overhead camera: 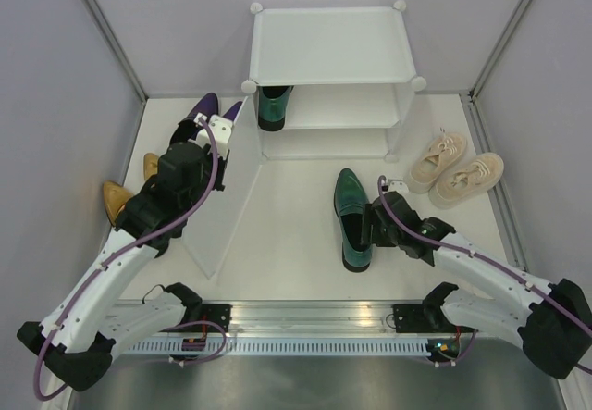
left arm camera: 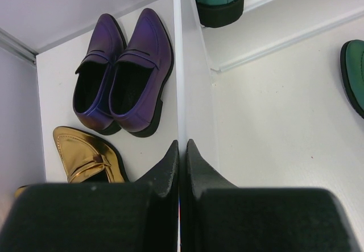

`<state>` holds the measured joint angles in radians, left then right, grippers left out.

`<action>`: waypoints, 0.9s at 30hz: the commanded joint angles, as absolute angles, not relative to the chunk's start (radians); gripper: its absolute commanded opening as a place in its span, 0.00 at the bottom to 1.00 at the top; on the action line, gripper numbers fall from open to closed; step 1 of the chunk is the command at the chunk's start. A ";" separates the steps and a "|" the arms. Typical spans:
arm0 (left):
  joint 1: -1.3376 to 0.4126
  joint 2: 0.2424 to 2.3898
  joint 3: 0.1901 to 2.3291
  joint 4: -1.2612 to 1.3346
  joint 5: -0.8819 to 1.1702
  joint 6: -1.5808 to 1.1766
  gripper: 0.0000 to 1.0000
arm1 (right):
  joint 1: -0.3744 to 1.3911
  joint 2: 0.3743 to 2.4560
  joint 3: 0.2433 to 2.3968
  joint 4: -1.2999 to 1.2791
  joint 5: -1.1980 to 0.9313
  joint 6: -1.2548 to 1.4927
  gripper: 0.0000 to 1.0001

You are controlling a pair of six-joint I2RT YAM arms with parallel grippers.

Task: Place and organize the shoes in the shoe cabinet
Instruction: Pick up the shoe from the center of the board.

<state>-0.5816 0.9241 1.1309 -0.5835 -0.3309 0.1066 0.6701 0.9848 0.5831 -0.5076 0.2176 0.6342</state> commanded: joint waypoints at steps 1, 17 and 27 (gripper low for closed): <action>-0.603 0.930 1.103 -0.566 -0.239 0.110 0.02 | 0.667 1.035 0.591 -0.407 0.218 0.667 0.73; -0.603 0.913 1.097 -0.565 -0.235 0.114 0.02 | 0.667 1.161 0.667 -0.374 0.221 0.658 0.14; -0.603 0.911 1.094 -0.565 -0.238 0.114 0.02 | 0.663 1.131 0.842 -0.440 0.229 0.615 0.01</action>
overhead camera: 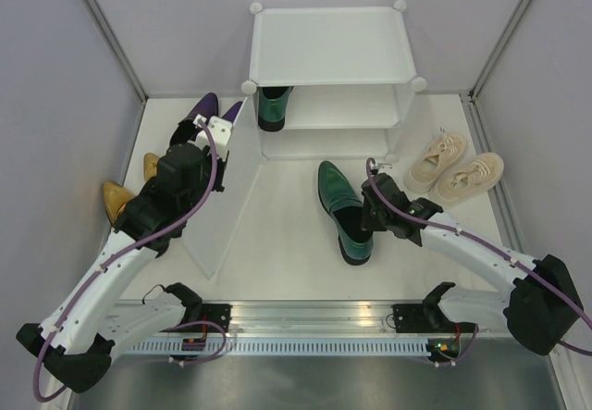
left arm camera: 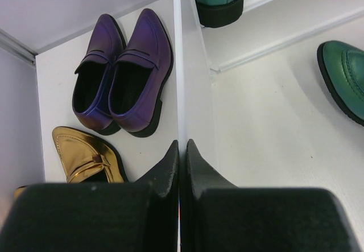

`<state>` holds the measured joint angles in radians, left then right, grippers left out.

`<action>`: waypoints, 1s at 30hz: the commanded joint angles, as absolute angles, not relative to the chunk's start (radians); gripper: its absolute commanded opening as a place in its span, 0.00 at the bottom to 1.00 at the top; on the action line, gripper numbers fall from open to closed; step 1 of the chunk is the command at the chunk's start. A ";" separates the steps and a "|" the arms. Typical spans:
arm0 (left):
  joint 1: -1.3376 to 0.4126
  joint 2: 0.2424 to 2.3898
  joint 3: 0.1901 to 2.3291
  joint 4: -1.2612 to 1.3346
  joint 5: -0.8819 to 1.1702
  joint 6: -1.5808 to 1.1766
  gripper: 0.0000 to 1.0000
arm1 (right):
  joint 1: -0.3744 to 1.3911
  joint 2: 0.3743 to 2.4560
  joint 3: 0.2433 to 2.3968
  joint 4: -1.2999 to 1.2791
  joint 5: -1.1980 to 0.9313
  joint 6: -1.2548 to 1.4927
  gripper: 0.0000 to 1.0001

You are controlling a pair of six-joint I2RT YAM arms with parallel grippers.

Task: Place and organize the shoes in the shoe cabinet
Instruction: Pick up the shoe from the center of the board, then place the shoe in the shoe cabinet.

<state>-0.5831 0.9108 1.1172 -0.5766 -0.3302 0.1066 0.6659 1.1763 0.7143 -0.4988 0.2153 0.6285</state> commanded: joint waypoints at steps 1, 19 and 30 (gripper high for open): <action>-0.603 0.911 1.094 -0.565 -0.239 0.114 0.02 | 0.661 1.135 0.859 -0.445 0.230 0.611 0.01; -0.603 0.913 1.089 -0.564 -0.250 0.115 0.02 | 0.499 1.408 1.330 -0.391 0.172 0.601 0.01; -0.603 0.910 1.089 -0.564 -0.230 0.114 0.02 | 0.471 1.611 1.560 -0.310 0.264 0.692 0.01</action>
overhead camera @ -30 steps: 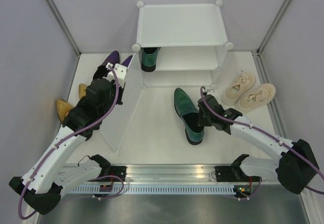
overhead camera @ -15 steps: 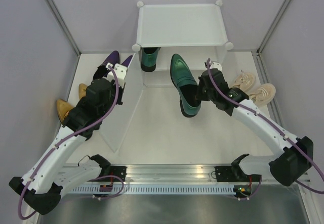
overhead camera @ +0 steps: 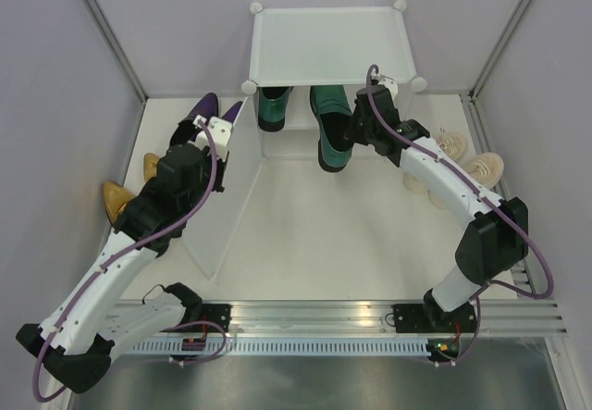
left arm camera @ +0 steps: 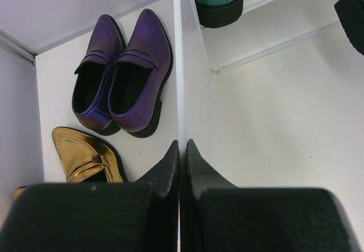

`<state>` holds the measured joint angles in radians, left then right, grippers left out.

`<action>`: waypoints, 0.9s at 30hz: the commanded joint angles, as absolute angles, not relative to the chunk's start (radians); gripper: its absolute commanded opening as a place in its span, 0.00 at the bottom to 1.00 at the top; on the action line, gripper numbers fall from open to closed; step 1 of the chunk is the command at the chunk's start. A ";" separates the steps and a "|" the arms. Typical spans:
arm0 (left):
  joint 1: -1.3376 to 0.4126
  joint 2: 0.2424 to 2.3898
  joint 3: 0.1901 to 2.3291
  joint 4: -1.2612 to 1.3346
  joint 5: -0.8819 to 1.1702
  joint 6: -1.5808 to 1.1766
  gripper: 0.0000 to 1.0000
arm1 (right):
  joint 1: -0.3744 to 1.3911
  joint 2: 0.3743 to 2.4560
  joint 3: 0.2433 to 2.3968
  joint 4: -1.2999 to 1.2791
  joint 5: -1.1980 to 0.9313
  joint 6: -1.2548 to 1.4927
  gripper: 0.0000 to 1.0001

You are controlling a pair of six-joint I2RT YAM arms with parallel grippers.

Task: Place and organize the shoes in the shoe cabinet
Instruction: Place the shoe in the shoe cabinet.

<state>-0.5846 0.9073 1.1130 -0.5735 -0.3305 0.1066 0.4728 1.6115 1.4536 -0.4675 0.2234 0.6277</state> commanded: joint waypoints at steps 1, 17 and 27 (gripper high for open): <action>-0.603 0.910 1.089 -0.563 -0.229 0.114 0.02 | 0.468 1.617 1.562 -0.299 0.270 0.707 0.01; -0.603 0.902 1.085 -0.563 -0.219 0.112 0.02 | 0.466 1.729 1.640 -0.143 0.328 0.770 0.01; -0.604 0.897 1.083 -0.560 -0.218 0.114 0.02 | 0.466 1.790 1.683 -0.129 0.356 0.769 0.01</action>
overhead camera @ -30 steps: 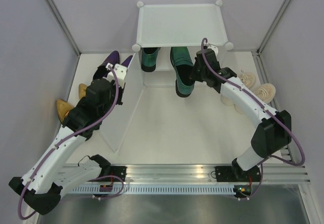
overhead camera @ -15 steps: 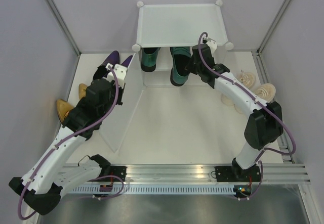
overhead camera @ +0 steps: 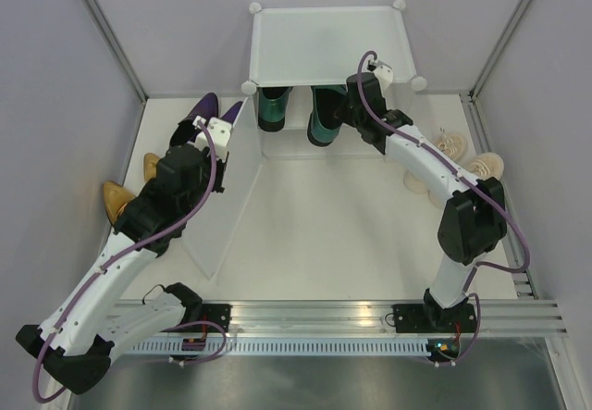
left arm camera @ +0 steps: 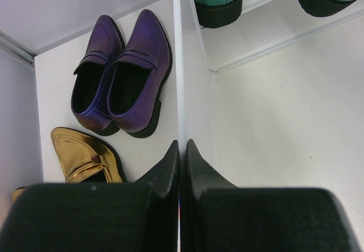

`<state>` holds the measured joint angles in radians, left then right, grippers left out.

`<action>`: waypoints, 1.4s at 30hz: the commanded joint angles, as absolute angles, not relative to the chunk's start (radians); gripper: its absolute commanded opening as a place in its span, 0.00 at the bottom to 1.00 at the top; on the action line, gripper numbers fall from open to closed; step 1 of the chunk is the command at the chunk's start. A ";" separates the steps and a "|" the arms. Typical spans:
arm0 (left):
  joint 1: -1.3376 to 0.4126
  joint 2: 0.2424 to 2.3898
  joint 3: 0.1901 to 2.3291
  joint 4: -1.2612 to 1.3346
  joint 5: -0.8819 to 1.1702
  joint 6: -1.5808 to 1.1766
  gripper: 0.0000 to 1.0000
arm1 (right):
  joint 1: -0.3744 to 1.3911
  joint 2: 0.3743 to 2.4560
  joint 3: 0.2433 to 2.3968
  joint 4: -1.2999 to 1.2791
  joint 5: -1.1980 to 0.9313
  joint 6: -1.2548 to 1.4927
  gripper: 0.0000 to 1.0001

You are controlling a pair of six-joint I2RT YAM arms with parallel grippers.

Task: Place and organize the shoes in the shoe cabinet
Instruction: Place the shoe in the shoe cabinet.

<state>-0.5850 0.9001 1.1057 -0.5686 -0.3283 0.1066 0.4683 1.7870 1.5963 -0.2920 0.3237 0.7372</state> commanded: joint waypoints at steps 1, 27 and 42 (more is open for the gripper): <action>-0.604 0.897 1.085 -0.561 -0.216 0.114 0.02 | 0.466 1.793 1.683 -0.118 0.356 0.762 0.01; -0.618 0.899 1.078 -0.560 -0.206 0.114 0.02 | 0.466 1.838 1.664 -0.071 0.347 0.753 0.62; -0.620 0.894 1.077 -0.560 -0.215 0.114 0.02 | 0.453 1.680 1.605 -0.071 0.287 0.730 0.91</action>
<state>-0.5926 0.9031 1.1019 -0.5175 -0.3305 0.1066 0.4732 1.7687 1.6028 -0.1856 0.2874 0.7284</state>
